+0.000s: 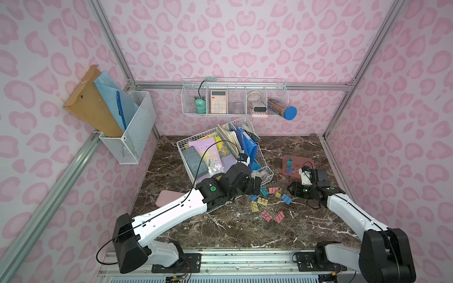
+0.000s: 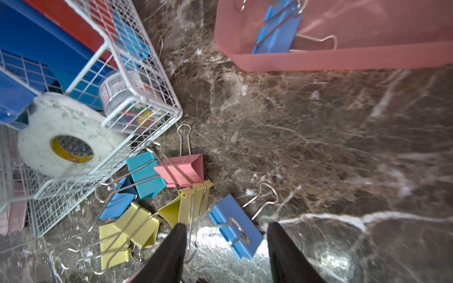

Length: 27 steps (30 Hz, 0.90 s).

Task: Put the binder clips in the storage box
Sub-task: Pick up the binder clip at the center of the board.

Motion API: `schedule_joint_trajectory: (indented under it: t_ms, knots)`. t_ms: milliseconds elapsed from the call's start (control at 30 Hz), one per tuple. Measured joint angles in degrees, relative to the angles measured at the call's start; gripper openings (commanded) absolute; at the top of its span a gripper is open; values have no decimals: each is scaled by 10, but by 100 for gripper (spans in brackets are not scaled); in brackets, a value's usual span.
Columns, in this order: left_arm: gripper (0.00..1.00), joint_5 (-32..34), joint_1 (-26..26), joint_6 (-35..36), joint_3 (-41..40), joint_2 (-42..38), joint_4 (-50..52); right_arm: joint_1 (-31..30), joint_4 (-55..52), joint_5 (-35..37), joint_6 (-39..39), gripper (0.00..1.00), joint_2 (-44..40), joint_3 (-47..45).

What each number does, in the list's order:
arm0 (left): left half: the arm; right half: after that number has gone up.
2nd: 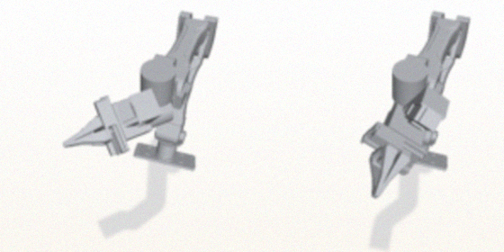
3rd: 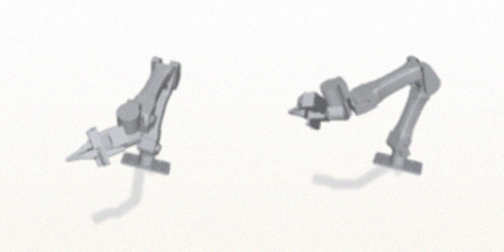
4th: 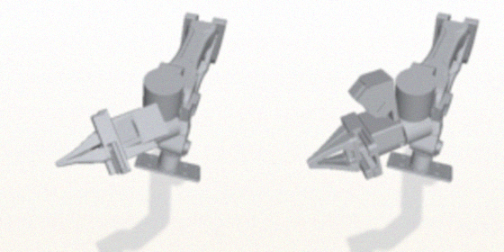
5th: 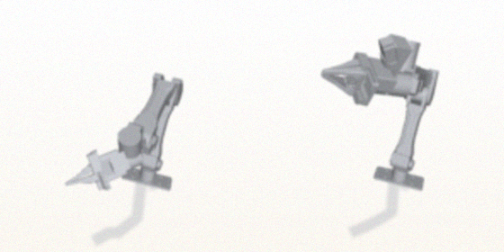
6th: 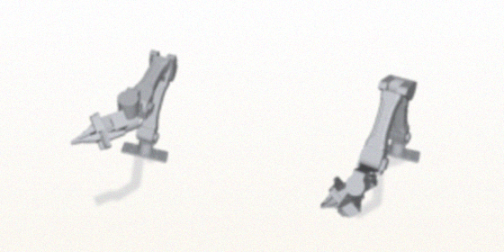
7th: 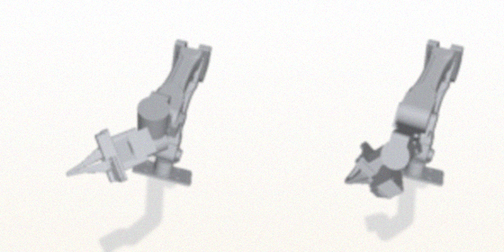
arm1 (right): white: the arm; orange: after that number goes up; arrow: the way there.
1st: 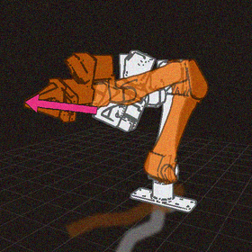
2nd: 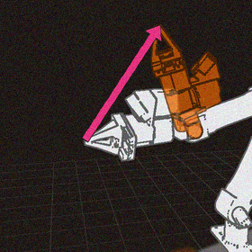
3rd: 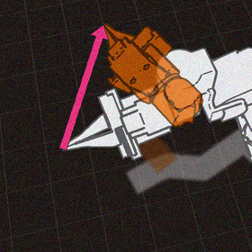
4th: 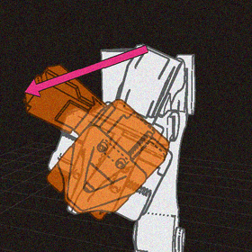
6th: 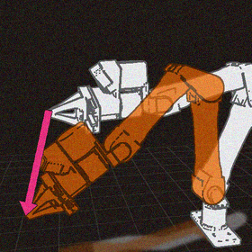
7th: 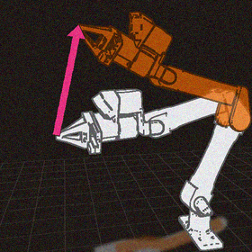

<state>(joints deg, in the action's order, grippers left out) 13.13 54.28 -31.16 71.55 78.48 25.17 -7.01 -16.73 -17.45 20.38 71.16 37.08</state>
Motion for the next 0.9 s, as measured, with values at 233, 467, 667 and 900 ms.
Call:
schedule_joint_trajectory:
  t_ms: [233, 467, 667, 900]
  knots:
    - [99, -2, 0, 0, 1, 3, 0, 1, 17, -12, -40, 42, 31, -8]
    - [99, -2, 0, 0, 1, 3, 1, 1, 40, -18, -45, 26, 42, -24]
    - [99, -2, 0, 0, 1, 4, 1, 0, 51, -35, -39, 6, 40, -31]
    - [99, -2, 0, 0, 2, 3, 3, 1, 46, -10, -12, 0, -19, -18]
